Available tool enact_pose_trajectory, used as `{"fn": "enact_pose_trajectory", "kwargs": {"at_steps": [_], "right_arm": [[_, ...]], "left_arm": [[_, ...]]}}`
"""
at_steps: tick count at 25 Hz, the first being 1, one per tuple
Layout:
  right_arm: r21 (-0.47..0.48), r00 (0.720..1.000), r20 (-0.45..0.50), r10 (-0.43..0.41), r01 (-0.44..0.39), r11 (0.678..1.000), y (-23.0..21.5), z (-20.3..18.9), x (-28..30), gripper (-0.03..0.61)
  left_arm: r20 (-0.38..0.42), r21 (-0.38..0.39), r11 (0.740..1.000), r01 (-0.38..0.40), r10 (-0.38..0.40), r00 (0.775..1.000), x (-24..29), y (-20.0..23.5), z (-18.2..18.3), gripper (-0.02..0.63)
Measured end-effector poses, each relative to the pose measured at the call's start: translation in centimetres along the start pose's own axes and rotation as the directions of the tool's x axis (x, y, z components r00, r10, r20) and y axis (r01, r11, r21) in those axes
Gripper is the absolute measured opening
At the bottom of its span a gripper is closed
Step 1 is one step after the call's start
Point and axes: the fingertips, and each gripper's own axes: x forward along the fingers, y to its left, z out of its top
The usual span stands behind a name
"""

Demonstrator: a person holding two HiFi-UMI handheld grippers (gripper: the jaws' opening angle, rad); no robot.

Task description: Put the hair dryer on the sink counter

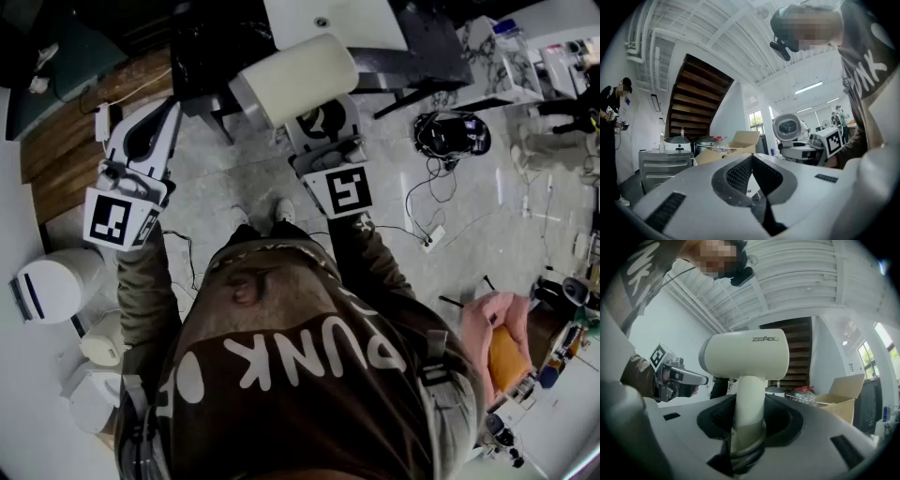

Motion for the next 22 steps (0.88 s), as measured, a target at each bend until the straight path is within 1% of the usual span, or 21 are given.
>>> {"fn": "enact_pose_trajectory", "kwargs": {"at_steps": [5,15,22], "right_arm": [[0.01,1.0,-0.003,-0.005,0.005,1.0,-0.2,-0.3,0.0,0.164],[0.04,0.999,0.0,0.045,-0.045,0.998,0.0,-0.9,-0.1,0.164],[0.084,0.997,-0.03,0.078,-0.075,0.994,-2.4,-2.0,-0.4,0.164]], "left_arm": [[-0.004,-0.001,1.0,0.002,-0.002,1.0,0.2,0.0,-0.2,0.002],[-0.008,0.003,1.0,-0.018,0.018,1.0,0.7,-0.7,-0.6,0.002],[-0.031,0.003,0.998,-0.063,0.063,0.998,2.6,-2.2,-0.8,0.002]]}}
